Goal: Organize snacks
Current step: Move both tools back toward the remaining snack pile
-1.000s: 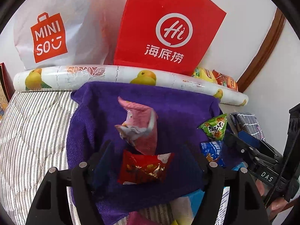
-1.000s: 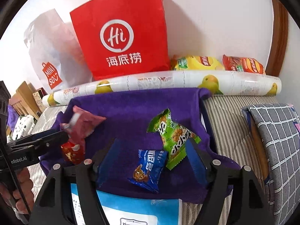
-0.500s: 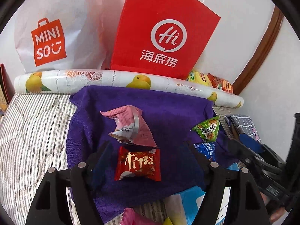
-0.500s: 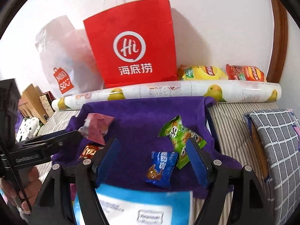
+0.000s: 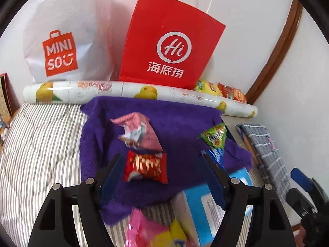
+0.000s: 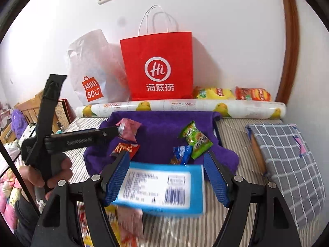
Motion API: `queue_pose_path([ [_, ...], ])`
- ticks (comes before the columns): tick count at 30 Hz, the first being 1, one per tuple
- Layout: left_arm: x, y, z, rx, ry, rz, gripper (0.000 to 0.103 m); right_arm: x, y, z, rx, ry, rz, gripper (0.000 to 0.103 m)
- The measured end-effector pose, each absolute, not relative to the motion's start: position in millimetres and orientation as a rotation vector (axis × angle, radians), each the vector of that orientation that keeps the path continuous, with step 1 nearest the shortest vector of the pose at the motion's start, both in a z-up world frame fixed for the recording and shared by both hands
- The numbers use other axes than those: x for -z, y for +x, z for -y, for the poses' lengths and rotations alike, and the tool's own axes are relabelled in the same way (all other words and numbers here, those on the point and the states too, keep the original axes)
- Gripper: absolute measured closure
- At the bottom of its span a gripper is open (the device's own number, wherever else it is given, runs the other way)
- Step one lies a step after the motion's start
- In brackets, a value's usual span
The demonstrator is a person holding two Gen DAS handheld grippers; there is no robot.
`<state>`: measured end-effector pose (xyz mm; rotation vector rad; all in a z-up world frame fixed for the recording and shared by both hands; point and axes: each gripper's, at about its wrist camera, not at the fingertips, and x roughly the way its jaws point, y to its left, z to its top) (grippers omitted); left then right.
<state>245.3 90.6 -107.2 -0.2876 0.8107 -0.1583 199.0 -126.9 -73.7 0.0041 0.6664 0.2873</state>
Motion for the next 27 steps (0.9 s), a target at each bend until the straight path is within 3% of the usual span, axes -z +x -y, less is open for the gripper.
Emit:
queue_pose_path([
  [4,102.5,220.3,-98.4,0.136,-0.278,-0.813,0.029,79.8,177.3,130.3,-0.272,0.029,-0.700,0.044],
  [10,103.5,182.7,-114.4,0.101,-0.299,-0.837,0.029,92.8,149.2,122.1,-0.331,0.053,-0.750,0.044],
  [12,104.9,171.4,-118.1,0.094,-0.302,-0.843,0.029,97.5,140.6,117.2,-0.362,0.062,-0.764,0.042],
  [19,116.0,139.8,-124.8,0.075,-0.287,-0.876,0.027,117.3,129.7,88.0,-0.471,0.085,-0.817,0.021],
  [24,122.4,120.0,-123.3,0.070,-0.254,-0.886,0.027,142.1,137.0,54.0,-0.436,-0.047,-0.883,0.022],
  [25,123.3,117.2,-123.4,0.071,-0.254,-0.888,0.027,146.0,138.1,51.9,-0.431,-0.056,-0.893,0.029],
  [26,124.3,114.5,-123.4,0.072,-0.254,-0.891,0.027,149.6,138.4,50.0,-0.428,-0.064,-0.901,0.045],
  [27,125.5,111.6,-122.7,0.074,-0.250,-0.895,0.027,151.9,137.1,48.4,-0.435,-0.061,-0.907,0.047],
])
